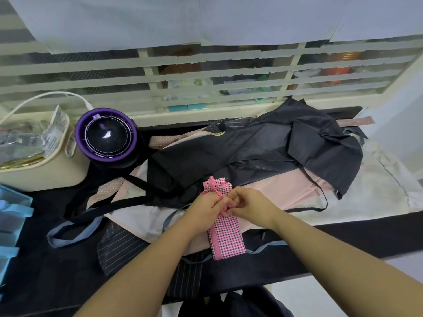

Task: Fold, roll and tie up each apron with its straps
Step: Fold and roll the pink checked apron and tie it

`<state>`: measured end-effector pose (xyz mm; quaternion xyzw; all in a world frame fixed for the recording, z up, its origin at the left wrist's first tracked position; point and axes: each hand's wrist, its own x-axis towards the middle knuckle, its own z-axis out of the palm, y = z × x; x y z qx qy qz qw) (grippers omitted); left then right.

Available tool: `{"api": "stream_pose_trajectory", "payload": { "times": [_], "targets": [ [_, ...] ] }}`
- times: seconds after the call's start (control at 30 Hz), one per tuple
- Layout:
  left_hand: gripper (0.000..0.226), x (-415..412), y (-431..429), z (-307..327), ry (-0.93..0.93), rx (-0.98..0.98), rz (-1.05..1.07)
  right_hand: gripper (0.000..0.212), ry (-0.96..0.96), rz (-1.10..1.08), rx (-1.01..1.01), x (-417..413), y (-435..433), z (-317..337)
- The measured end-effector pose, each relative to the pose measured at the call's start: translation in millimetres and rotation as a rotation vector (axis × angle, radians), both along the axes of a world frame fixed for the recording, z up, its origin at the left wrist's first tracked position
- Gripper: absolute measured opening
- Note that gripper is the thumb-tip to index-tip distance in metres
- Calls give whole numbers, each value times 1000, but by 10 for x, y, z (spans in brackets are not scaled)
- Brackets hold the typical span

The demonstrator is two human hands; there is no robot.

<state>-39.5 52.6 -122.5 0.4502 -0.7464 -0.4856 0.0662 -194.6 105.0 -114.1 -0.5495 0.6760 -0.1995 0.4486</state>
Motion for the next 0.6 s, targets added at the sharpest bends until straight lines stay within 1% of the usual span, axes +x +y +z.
{"api": "stream_pose_trajectory", "payload": {
  "times": [0.13, 0.2, 0.3, 0.4, 0.53, 0.57, 0.6],
  "targets": [
    [26, -6, 14, -14, 62, 12, 27, 22, -54, -131, -40, 49, 44, -33],
    [24, -7, 31, -16, 93, -15, 31, 23, -67, -201, -77, 84, 84, -75],
    [26, -4, 36, -53, 105, -14, 63, 27, -122, -294, -121, 142, 151, -106],
    [27, -13, 20, -60, 88, -4, 76, 34, -138, -313, -145, 165, 183, -88],
    [28, -25, 9, -44, 90, 0, 91, 34, -138, -303, -154, 177, 196, -71],
    [26, -31, 7, -41, 92, 5, 91, 34, -136, -303, -159, 187, 197, -73],
    [20, -37, 6, -38, 107, 28, 97, 33, -132, -308, -166, 191, 201, -79]
  ]
}}
